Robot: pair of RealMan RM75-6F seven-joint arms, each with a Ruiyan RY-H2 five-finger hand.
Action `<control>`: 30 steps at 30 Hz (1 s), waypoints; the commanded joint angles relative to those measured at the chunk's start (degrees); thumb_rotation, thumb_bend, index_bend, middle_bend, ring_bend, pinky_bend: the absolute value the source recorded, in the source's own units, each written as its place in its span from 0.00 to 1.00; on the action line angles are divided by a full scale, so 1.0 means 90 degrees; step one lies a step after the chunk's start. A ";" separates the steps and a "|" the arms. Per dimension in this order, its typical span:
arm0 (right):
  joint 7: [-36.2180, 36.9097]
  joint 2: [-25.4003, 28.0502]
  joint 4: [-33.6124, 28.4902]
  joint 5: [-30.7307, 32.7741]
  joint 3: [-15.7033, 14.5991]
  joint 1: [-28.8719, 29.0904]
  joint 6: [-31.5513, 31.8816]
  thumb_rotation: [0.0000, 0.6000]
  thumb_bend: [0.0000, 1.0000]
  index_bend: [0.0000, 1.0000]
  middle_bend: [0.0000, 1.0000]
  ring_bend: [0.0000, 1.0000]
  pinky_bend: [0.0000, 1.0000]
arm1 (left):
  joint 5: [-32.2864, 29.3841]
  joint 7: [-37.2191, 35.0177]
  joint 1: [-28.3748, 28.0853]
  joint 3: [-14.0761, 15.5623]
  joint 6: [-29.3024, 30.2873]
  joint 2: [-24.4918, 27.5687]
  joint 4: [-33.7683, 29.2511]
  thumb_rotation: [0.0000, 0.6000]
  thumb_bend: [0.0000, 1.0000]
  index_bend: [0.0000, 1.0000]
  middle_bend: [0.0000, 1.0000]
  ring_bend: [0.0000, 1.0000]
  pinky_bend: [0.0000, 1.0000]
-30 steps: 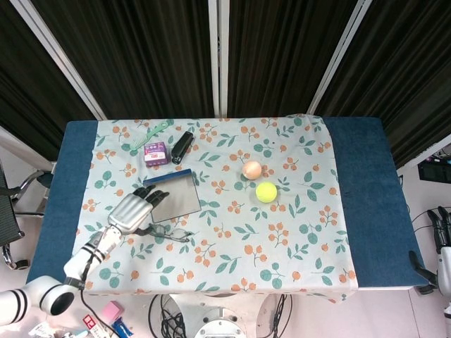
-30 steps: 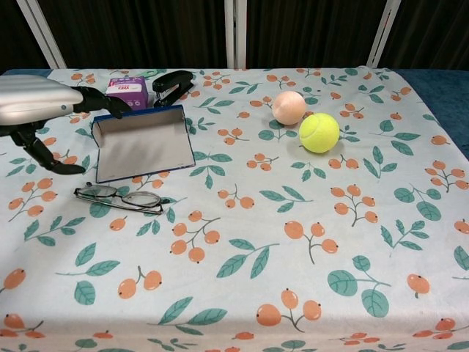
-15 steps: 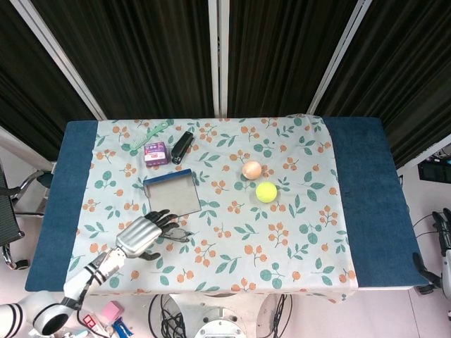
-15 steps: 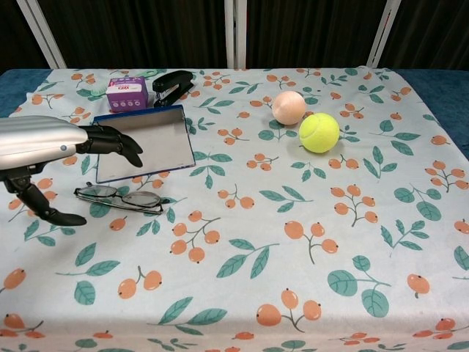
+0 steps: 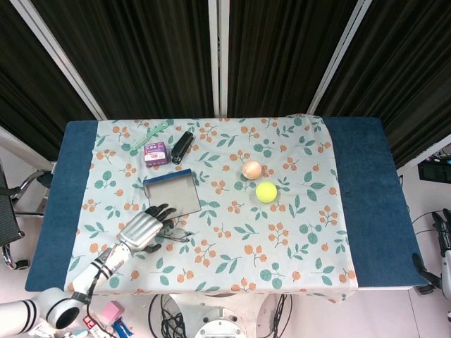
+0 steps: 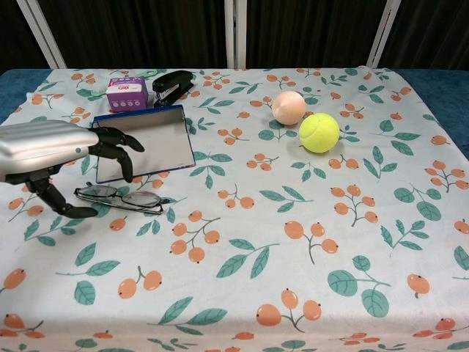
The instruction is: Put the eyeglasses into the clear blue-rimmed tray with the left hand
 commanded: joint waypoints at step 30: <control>-0.0011 -0.0032 0.0043 0.0036 0.0012 0.0009 -0.0052 1.00 0.23 0.00 0.00 0.00 0.00 | -0.0274 0.0338 0.0029 0.0093 -0.0245 0.0154 0.0015 0.99 0.38 0.47 0.09 0.05 0.18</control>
